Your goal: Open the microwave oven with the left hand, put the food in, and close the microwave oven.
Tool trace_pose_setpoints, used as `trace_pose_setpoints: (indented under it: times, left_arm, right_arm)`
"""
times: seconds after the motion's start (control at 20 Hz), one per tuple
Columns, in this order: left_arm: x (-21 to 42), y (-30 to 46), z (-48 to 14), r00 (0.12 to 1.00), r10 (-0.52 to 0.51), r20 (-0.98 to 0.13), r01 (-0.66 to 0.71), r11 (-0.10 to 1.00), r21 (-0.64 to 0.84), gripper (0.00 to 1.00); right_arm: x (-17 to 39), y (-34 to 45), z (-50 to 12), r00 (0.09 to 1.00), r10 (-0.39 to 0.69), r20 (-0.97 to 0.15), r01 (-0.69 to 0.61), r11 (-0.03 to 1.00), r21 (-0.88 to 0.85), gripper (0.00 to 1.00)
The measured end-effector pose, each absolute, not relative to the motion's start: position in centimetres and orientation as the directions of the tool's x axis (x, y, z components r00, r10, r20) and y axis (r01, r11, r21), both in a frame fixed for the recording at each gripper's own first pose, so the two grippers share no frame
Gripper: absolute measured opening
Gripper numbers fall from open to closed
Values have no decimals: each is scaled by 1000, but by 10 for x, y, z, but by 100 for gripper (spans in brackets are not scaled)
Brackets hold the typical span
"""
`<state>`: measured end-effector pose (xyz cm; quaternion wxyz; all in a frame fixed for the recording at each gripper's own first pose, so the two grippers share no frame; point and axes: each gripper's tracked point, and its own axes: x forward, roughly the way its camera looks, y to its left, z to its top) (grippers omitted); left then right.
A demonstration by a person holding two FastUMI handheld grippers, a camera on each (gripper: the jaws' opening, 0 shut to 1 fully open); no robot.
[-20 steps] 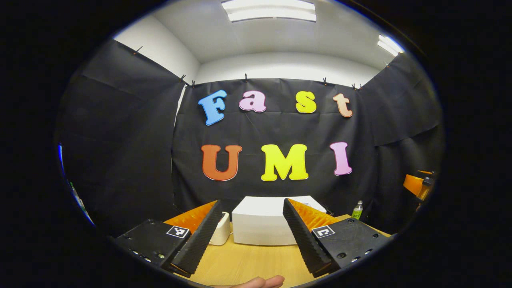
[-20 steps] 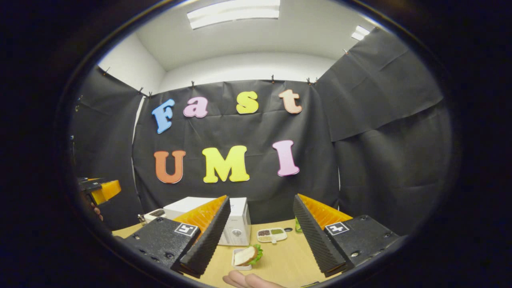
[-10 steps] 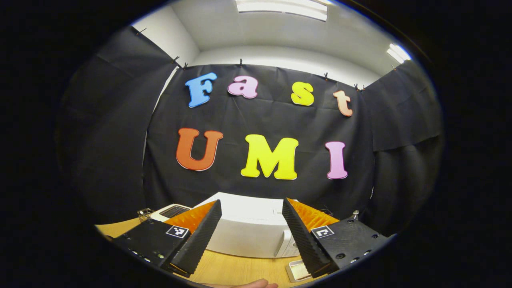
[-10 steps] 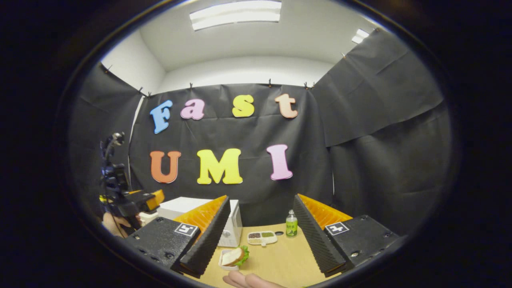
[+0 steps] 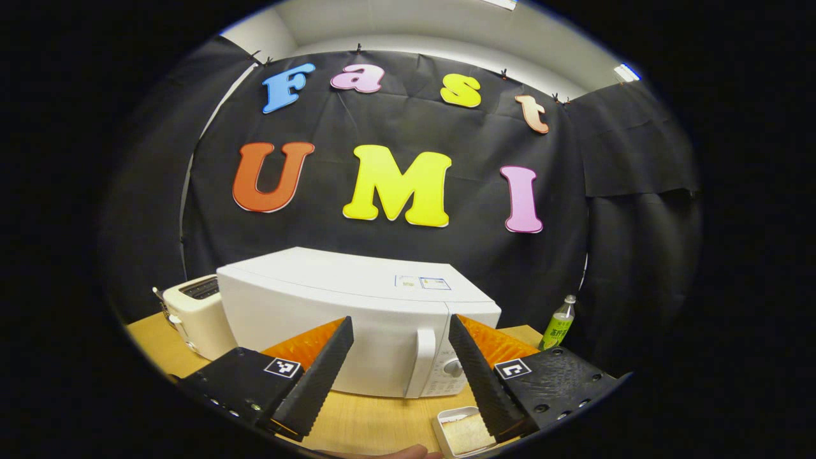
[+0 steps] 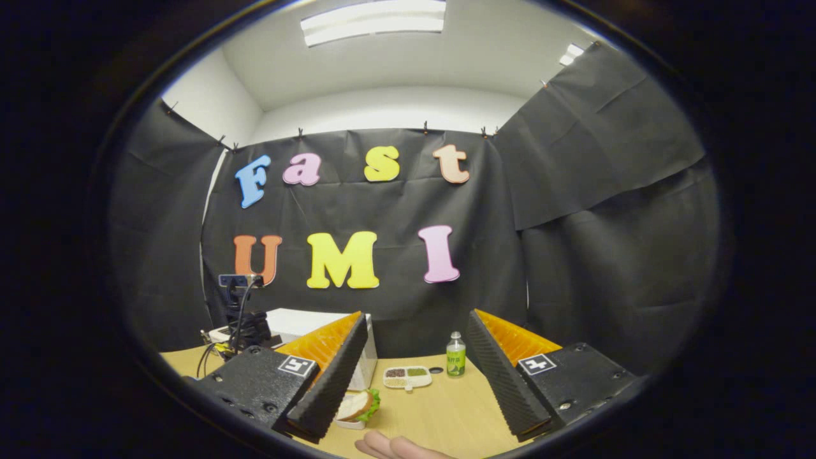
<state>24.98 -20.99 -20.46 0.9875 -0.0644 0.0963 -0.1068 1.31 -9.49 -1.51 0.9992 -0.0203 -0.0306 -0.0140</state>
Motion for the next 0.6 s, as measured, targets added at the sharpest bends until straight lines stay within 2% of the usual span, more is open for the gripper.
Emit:
trace_pose_setpoints:
  times: [0.05, 0.1, 0.15, 0.2, 0.3, 0.35, 0.4, 0.45, 0.5, 0.55, 0.6]
  left_arm:
    - [254, -217, -214, 955, -229, -188, 204, 968, -144, 82]
    - [257, -223, -224, 953, -230, -198, 204, 969, -141, 94]
    - [261, -226, -234, 951, -224, -212, 198, 971, -137, 81]
    - [266, -228, -243, 952, -212, -222, 187, 974, -129, 94]
    - [272, -243, -263, 937, -244, -251, 220, 968, -123, 89]
    - [276, -242, -271, 935, -234, -265, 214, 971, -102, 78]
    - [278, -241, -278, 936, -219, -277, 204, 976, -82, 60]
    - [285, -241, -283, 936, -214, -278, 205, 977, -62, 67]
    - [288, -243, -289, 930, -223, -291, 215, 975, -62, 67]
    - [289, -244, -301, 923, -223, -313, 213, 975, -67, 54]
    - [292, -242, -308, 920, -217, -327, 207, 976, -65, 33]
  right_arm:
    - [15, -99, -20, 998, -26, 49, 28, 999, -44, 100]
    - [17, -103, -23, 999, -31, 41, 33, 999, -43, 91]
    - [18, -108, -23, 998, -38, 41, 40, 998, -39, 92]
    - [19, -113, -25, 998, -46, 42, 48, 998, -38, 91]
    - [18, -124, -31, 997, -62, 37, 63, 997, -41, 91]
    - [18, -130, -33, 997, -73, 32, 75, 996, -41, 91]
    - [18, -136, -35, 996, -85, 29, 86, 995, -41, 91]
    - [19, -143, -37, 995, -98, 29, 100, 994, -45, 91]
    - [19, -148, -39, 993, -112, 27, 113, 992, -51, 91]
    - [19, -152, -41, 993, -119, 22, 120, 991, -56, 91]
    - [19, -154, -45, 992, -123, 14, 124, 991, -59, 91]
